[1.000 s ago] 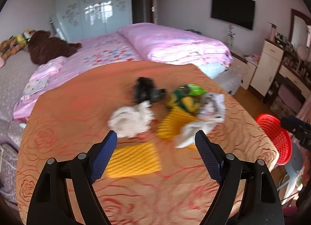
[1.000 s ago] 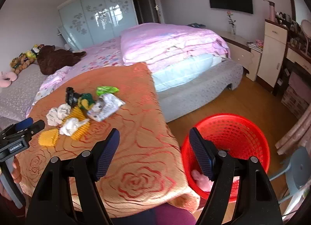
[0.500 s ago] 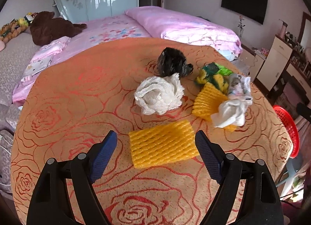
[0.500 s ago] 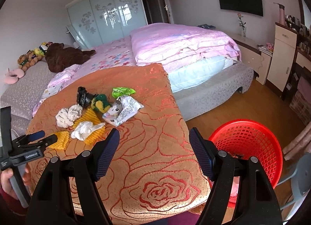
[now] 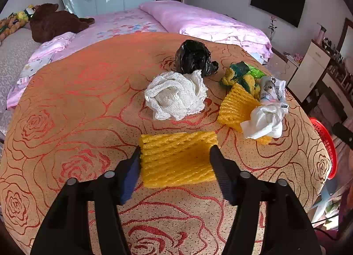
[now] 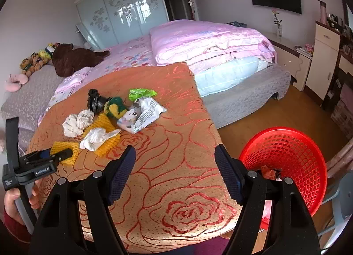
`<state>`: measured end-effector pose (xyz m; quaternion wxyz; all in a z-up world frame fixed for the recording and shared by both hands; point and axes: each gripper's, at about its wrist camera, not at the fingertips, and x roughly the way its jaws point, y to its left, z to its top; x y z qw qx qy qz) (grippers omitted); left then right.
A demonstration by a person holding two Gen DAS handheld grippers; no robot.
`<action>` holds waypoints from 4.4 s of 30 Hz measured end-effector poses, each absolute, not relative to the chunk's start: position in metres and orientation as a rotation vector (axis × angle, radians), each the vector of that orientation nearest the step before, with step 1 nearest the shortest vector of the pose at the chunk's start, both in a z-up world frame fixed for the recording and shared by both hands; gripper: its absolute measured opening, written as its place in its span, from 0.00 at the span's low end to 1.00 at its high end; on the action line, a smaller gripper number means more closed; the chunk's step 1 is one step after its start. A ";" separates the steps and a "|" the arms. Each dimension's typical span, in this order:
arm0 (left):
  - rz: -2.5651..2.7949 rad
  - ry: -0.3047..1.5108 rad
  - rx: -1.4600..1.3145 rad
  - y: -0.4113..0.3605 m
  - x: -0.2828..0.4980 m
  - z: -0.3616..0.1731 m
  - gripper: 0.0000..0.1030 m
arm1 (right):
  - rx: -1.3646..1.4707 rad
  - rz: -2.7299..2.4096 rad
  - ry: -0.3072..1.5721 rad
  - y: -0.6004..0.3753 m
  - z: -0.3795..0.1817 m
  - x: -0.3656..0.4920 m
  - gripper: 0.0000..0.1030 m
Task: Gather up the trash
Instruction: 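Lower the left tool onto the yellow foam net and close on it, then grasp a white tissue with the right tool while the left tool holds the yellow net, then carry the yellow net and white tissue with both tools over the red wastebasket, then open both tools to drop the net and tissue into the wastebasket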
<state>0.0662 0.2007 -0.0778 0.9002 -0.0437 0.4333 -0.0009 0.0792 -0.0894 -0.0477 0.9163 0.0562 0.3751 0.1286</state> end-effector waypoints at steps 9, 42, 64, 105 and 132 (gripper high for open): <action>0.004 0.860 -0.131 0.207 0.060 -0.074 0.18 | 0.081 0.309 0.766 -0.063 -0.044 0.082 0.69; 0.030 0.753 -0.168 0.227 0.030 -0.040 0.09 | -0.130 0.488 0.828 0.060 -0.068 0.117 0.38; 0.016 0.673 -0.136 0.206 0.018 -0.006 0.09 | -0.036 0.413 0.708 0.000 -0.022 0.088 0.35; -0.231 0.685 -0.063 0.085 0.060 0.003 0.09 | 0.053 0.110 0.665 -0.146 -0.006 0.075 0.35; -0.544 0.816 0.033 -0.080 0.099 -0.030 0.09 | 0.230 -0.115 0.731 -0.271 -0.044 0.068 0.35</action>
